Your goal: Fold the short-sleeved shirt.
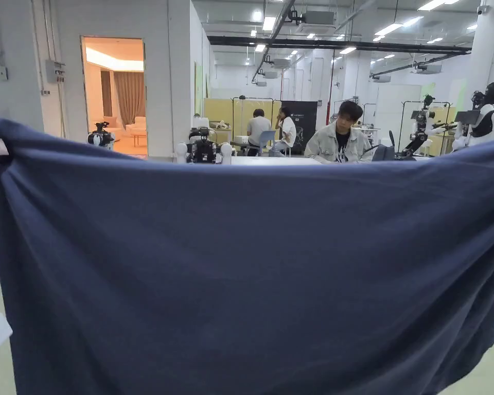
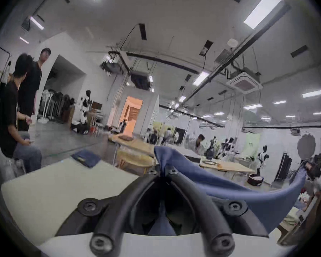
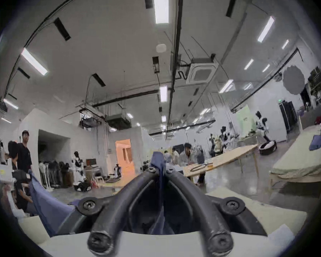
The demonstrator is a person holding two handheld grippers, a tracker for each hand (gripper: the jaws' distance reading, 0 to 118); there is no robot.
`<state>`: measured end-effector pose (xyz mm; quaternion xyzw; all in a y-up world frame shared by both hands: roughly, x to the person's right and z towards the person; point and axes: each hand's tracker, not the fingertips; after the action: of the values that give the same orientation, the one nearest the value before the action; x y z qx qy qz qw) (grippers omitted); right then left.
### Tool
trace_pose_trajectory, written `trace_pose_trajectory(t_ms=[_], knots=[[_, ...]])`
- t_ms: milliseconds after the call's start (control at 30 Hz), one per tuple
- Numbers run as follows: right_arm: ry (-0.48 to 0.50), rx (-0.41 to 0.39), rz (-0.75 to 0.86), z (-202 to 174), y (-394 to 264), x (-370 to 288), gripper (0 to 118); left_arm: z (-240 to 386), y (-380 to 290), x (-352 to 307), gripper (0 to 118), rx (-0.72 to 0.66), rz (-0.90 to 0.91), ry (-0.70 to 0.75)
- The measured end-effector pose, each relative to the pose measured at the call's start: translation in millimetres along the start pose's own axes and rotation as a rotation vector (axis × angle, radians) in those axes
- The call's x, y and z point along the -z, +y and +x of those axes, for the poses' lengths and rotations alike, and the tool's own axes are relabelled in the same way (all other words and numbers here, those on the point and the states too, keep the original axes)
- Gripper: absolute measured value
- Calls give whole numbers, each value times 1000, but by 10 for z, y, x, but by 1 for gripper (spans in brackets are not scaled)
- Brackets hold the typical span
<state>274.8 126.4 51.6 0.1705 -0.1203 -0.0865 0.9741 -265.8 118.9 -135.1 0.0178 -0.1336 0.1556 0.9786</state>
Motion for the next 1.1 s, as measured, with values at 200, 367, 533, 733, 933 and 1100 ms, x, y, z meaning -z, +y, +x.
trace_pose_trajectory(t_ms=[200, 367, 533, 733, 933, 1100], knots=[[-7, -4, -53, -28, 143, 696, 0, -99, 437, 591, 0, 26, -37, 25], [-17, -65, -125, -109, -145, 1403, 0, -206, 443, 1220, 0, -23, -61, 46], [-41, -85, -177, -133, -478, 2140, 0, -242, 331, 1945, 0, -45, -100, 86], [-74, -124, -162, -103, -694, 2806, 0, -241, 249, 2576, 0, -28, -55, 86], [-82, -160, -67, -107, -622, 3111, 0, -183, 298, 2821, 0, -33, 92, 49], [-76, -150, -15, 76, -707, 3144, 0, -136, 169, 2837, 0, 2, 130, 36]])
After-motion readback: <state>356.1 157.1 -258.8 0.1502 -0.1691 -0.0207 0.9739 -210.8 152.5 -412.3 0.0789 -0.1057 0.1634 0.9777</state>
